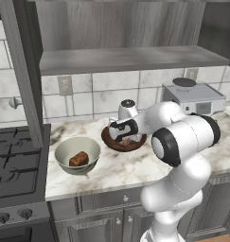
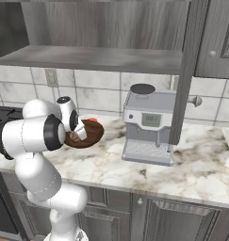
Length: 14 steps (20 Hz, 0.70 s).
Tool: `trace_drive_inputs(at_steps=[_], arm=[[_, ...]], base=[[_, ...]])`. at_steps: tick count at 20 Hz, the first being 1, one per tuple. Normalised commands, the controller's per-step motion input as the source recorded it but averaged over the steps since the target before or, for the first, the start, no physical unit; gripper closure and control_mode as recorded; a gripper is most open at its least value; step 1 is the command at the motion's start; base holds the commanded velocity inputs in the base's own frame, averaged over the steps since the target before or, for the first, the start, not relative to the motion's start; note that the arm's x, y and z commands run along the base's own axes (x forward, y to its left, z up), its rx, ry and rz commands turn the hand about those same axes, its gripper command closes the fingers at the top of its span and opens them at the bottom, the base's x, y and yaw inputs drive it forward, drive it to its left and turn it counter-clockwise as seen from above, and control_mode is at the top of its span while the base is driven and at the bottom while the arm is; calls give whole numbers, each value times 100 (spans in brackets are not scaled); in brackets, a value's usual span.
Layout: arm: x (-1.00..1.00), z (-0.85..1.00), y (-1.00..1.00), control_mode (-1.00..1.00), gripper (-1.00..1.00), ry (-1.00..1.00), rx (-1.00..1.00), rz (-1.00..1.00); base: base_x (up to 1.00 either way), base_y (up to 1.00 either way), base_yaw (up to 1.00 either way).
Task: Pick both bowls and place them on the counter. Then place the bread in one bowl and place the bread in the other bowl.
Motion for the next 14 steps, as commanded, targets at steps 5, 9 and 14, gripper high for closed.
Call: trace_drive_inputs(at_steps=[5, 9, 14], arm=[[0, 0, 0, -100, -100, 0, 0, 0], [0, 0, 0, -100, -100, 0, 0, 0], [0, 6, 0, -100, -100, 0, 0, 0]], base=[[0, 0, 0], [0, 0, 0], [0, 0, 0]])
